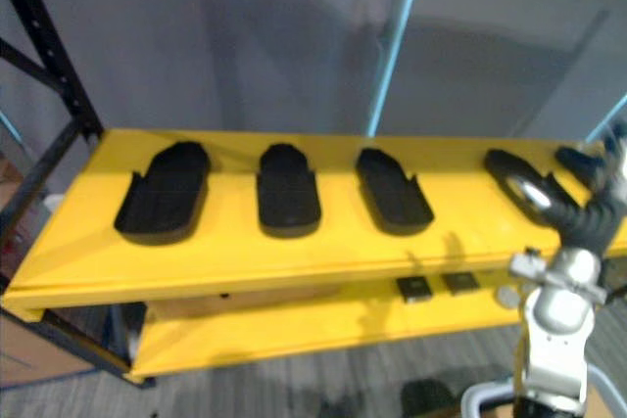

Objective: Walk over and take plastic housings, then place them on the shelf

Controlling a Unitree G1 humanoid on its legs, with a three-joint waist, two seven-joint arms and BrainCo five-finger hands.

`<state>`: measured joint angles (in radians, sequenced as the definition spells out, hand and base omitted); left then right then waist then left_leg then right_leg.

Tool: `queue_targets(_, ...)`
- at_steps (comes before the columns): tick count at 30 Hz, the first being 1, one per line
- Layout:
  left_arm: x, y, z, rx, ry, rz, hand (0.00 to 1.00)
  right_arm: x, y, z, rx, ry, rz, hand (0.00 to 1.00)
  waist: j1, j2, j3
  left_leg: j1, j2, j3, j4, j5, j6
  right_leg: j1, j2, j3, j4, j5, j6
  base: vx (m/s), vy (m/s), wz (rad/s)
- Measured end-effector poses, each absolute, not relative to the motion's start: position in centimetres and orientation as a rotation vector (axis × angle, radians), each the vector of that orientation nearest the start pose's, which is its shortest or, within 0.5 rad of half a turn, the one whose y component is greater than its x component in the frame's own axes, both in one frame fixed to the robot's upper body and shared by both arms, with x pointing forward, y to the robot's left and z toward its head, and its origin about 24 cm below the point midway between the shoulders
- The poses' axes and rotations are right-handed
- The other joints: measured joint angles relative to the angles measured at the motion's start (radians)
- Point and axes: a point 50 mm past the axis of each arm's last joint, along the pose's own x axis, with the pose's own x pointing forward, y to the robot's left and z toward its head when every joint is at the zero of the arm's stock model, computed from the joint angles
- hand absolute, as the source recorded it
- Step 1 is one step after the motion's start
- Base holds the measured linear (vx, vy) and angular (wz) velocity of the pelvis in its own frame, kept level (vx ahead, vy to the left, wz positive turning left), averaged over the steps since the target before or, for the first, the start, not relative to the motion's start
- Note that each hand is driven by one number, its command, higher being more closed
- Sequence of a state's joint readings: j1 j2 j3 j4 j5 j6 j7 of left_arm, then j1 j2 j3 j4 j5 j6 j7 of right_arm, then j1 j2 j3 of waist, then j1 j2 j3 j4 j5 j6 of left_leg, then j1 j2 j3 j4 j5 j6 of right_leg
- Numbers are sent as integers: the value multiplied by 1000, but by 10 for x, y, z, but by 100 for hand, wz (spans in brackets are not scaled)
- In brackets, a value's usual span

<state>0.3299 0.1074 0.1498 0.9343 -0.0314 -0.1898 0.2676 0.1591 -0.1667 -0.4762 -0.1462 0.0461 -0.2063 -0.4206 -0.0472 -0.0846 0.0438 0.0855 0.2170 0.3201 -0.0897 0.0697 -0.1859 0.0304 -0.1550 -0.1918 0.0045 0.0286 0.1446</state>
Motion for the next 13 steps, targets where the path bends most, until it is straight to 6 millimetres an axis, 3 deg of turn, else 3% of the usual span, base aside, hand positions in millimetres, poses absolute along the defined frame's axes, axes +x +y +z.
queue_targets(1,27,231,-152,151,1049,528,0,166,-310,71,-177,-228,-927,0,-10,1,1,0,-1,6,0,-4,0,1,-1,2,0,0,0,6,12,-9)
queue_targets(3,23,225,-154,130,1070,530,0,141,-308,29,-135,-57,-981,0,-27,33,9,5,0,21,0,-13,-1,1,-1,8,-5,-1,0,23,11,-15)
queue_targets(7,18,217,-158,80,1105,551,0,114,-295,-26,-107,198,-910,0,-35,66,5,36,3,54,0,-26,-8,11,2,28,-8,2,5,58,9,-21)
queue_targets(9,26,217,-158,68,1089,548,0,103,-279,-64,-67,394,-783,0,-34,70,4,55,3,57,0,-33,-11,31,3,29,-12,2,5,43,5,-4)
queue_targets(13,48,218,-157,69,1065,519,0,91,-248,-110,7,646,-608,0,-19,65,4,55,-1,47,0,-34,-11,41,-1,18,-17,1,5,1,1,7)
